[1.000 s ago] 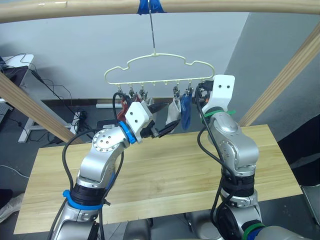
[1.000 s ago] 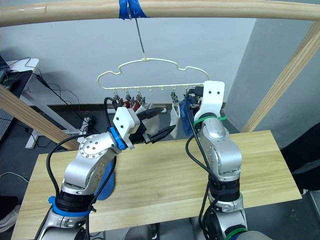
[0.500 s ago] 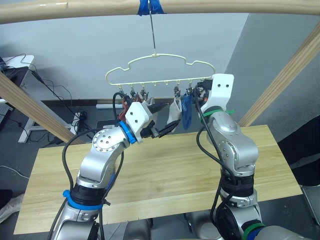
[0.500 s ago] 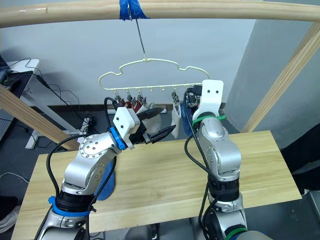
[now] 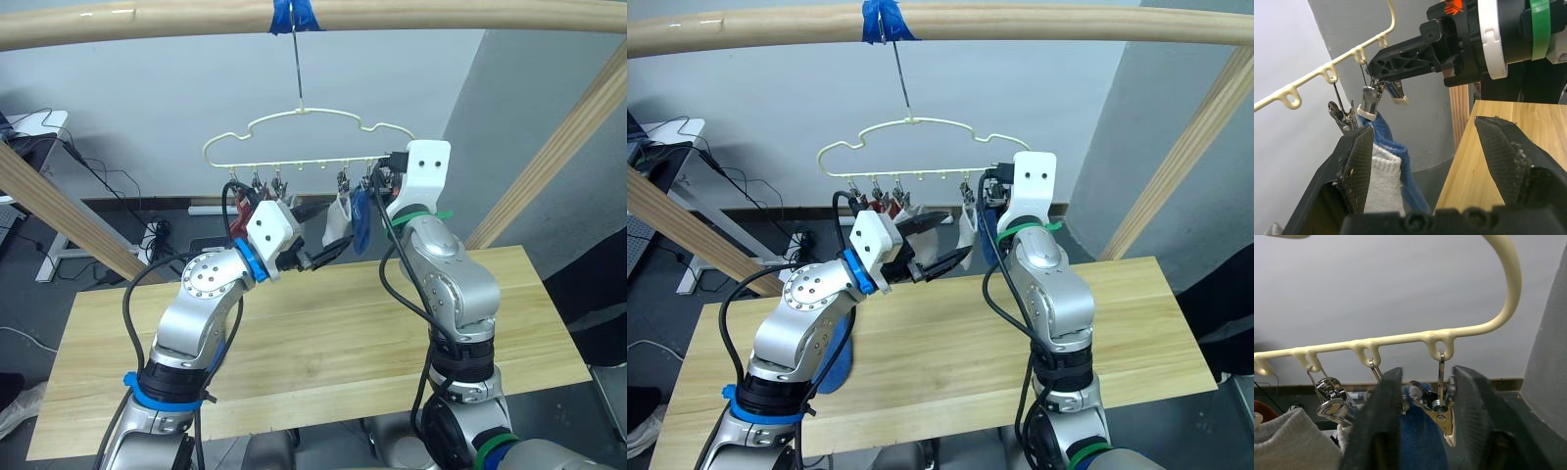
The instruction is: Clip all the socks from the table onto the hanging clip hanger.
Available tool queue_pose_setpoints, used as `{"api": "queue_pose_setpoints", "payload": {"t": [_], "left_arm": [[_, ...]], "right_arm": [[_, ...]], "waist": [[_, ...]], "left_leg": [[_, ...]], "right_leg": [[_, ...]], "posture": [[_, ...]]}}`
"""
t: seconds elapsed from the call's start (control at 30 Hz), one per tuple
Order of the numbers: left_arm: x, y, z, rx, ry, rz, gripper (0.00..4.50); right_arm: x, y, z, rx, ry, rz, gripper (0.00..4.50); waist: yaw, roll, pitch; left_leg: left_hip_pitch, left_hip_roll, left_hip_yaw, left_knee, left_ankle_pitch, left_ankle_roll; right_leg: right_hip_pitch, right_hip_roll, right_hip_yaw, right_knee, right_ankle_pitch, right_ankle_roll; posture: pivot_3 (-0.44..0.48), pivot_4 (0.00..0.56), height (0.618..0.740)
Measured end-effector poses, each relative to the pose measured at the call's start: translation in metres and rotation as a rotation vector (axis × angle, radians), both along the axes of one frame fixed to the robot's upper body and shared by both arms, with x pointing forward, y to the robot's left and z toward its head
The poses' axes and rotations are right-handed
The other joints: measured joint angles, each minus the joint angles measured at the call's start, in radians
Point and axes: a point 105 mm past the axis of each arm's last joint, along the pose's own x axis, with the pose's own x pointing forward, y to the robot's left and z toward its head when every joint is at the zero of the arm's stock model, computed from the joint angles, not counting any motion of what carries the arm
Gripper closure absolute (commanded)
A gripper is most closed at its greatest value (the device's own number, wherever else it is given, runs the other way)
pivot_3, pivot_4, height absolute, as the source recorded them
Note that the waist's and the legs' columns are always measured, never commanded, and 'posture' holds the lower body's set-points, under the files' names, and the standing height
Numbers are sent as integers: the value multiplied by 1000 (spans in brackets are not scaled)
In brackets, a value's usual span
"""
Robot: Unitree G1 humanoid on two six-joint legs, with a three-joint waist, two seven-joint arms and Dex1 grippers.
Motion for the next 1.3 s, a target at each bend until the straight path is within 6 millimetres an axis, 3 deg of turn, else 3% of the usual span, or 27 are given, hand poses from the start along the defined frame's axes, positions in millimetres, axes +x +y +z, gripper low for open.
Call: {"api": "queue_pose_setpoints", "payload": {"t": [0.07,0.6,0.7,0.9,1.3], "left_arm": [[0,0,0,0,1,0,863],[1,3,-6,-4,17,27,863],[1,3,-6,-4,17,28,863],[1,3,-6,-4,17,29,863],[0,4,-8,-3,24,28,863]], "right_arm": [[0,0,0,0,0,0,4444],[0,0,2,5,-14,-2,4444],[0,0,2,6,-15,-2,3838],[0,1,3,5,-18,9,1835],[-13,-6,-2,-130,-47,54,1835]], "waist": [[-1,0,0],[-18,0,0],[-18,0,0],[-18,0,0],[-17,0,0]], "left_leg": [[0,0,0,0,0,0],[0,0,0,0,0,0],[0,0,0,0,0,0],[0,0,0,0,0,0],[0,0,0,0,0,0]], "right_leg": [[0,0,0,0,0,0],[0,0,0,0,0,0],[0,0,0,0,0,0],[0,0,0,0,0,0],[0,0,0,0,0,0]], "posture": [[-203,176,740],[-205,179,740],[-204,179,740],[-206,180,740],[-205,180,740]]}}
